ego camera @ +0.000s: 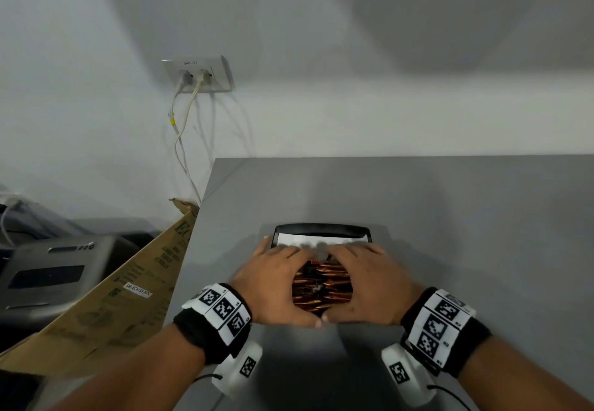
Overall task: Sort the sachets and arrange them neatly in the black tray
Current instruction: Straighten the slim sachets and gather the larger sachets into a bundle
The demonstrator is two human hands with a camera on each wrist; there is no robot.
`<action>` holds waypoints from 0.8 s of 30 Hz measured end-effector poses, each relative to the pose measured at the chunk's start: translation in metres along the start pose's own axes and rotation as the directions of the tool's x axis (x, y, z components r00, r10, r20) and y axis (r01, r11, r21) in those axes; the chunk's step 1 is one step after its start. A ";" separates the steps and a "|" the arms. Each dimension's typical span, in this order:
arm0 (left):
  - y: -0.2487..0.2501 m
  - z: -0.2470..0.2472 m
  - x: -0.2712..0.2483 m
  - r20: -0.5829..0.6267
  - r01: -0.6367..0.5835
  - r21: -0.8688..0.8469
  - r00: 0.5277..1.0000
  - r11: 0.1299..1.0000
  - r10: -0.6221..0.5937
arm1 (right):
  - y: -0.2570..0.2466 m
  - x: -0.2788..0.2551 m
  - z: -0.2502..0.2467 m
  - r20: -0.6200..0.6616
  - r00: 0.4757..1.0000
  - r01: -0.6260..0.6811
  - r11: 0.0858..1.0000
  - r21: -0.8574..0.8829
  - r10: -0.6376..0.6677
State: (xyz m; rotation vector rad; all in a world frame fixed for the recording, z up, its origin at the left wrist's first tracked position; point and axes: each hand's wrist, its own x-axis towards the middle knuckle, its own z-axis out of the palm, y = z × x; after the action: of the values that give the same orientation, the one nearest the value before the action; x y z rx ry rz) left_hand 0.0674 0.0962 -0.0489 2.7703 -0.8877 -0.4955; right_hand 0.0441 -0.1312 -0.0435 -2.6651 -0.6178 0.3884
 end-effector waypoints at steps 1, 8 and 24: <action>-0.001 -0.001 0.000 0.007 0.005 -0.006 1.000 1.000 -0.005 | 0.001 -0.001 0.000 -0.021 1.000 -0.002 1.000 0.014 0.002; -0.007 -0.007 -0.001 -0.023 0.020 -0.113 0.999 0.993 -0.023 | 0.009 -0.002 0.004 -0.054 0.996 -0.070 0.998 0.010 0.070; -0.013 -0.007 -0.002 -0.035 0.032 -0.178 0.999 0.984 -0.038 | 0.014 -0.004 -0.011 0.039 0.994 -0.102 0.989 0.106 0.099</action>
State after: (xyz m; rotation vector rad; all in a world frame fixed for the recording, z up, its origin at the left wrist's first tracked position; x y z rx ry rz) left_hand 0.0756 0.1081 -0.0458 2.6286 -0.7487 -0.4997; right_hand 0.0498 -0.1484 -0.0386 -2.5978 -0.4595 0.4816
